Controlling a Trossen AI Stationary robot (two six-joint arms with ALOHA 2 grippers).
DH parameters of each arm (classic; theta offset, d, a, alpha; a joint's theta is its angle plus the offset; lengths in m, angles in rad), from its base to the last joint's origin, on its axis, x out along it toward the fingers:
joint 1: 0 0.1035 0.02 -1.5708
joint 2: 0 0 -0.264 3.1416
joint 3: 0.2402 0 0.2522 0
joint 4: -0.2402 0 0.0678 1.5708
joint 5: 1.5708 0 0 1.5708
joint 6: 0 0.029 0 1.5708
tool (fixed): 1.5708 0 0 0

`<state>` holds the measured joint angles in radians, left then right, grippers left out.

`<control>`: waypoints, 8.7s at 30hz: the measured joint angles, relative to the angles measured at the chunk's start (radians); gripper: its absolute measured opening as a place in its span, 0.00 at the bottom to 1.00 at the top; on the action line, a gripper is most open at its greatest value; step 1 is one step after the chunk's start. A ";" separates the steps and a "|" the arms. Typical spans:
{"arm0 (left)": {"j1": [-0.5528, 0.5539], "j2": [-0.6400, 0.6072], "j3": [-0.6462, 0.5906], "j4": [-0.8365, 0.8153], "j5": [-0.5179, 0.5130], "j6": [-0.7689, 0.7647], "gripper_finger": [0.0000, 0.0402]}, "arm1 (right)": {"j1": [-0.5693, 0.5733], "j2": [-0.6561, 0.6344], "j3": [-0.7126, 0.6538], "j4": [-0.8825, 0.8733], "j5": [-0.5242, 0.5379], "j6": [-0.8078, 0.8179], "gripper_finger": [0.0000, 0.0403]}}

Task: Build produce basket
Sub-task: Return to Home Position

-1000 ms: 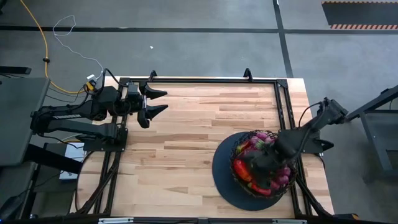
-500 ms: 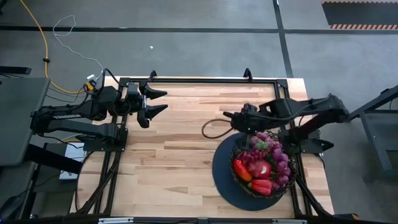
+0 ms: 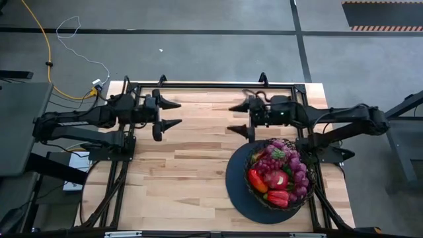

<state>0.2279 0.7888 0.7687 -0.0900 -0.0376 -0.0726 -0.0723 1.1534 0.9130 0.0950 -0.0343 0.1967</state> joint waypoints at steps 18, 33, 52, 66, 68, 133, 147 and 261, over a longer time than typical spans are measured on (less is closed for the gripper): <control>-0.108 0.015 0.000 0.174 0.040 -0.200 0.44 | -0.002 0.004 0.015 0.105 0.054 -0.061 0.99; -0.206 -0.268 -0.199 0.179 0.124 -0.074 0.01 | 0.001 0.004 0.016 0.073 0.061 0.094 0.99; -0.206 -0.726 -0.400 0.053 0.025 -0.152 0.00 | -0.002 0.005 0.016 0.065 0.061 0.117 0.99; -0.206 -0.738 -0.400 0.053 0.045 -0.152 0.00 | -0.002 0.005 0.016 0.065 0.061 0.120 0.99; -0.206 -0.738 -0.400 0.052 0.063 -0.152 0.00 | -0.002 0.005 0.016 0.065 0.061 0.120 0.99; -0.209 -0.764 -0.757 0.108 0.073 -0.163 0.00 | -0.002 0.005 0.016 -0.002 0.062 0.174 0.99; -0.209 -0.760 -0.757 0.109 0.071 -0.212 0.00 | -0.006 0.005 0.016 -0.013 0.061 0.315 0.99; -0.209 -0.759 -0.756 0.109 0.071 -0.213 0.00 | 0.181 -1.147 -0.902 -0.065 0.154 0.144 0.00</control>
<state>0.0190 0.0299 0.0128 0.0193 0.0334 -0.2852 0.1085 0.0059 0.0109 0.0299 0.1200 0.3402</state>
